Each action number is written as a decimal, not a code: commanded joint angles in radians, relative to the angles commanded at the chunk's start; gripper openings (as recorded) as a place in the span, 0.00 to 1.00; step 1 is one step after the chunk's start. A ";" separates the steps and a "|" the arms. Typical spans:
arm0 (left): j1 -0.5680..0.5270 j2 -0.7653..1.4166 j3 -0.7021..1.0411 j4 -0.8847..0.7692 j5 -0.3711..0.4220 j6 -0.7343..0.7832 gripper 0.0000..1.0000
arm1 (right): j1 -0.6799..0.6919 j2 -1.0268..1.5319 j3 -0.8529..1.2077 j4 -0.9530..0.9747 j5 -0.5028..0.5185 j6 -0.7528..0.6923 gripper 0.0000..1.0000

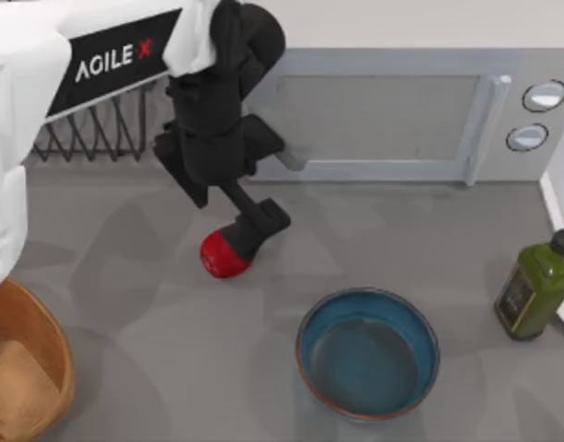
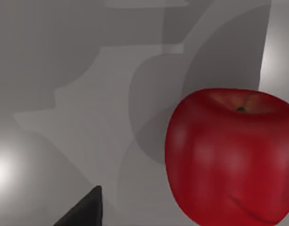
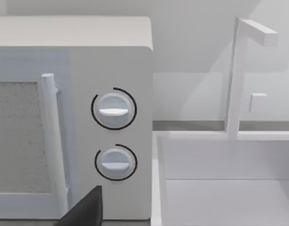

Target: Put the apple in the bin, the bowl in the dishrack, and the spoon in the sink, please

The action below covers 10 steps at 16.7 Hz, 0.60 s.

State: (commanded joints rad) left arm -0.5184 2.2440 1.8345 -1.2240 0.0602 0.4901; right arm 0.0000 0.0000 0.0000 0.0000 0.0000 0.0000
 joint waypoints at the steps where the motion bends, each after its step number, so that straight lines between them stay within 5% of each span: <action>1: -0.001 0.007 -0.024 0.032 0.000 -0.001 1.00 | 0.000 0.000 0.000 0.000 0.000 0.000 1.00; 10: -0.008 0.046 -0.153 0.205 0.001 -0.008 1.00 | 0.000 0.000 0.000 0.000 0.000 0.000 1.00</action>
State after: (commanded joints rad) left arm -0.5261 2.2905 1.6815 -1.0194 0.0611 0.4825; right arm 0.0000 0.0000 0.0000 0.0000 0.0000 0.0000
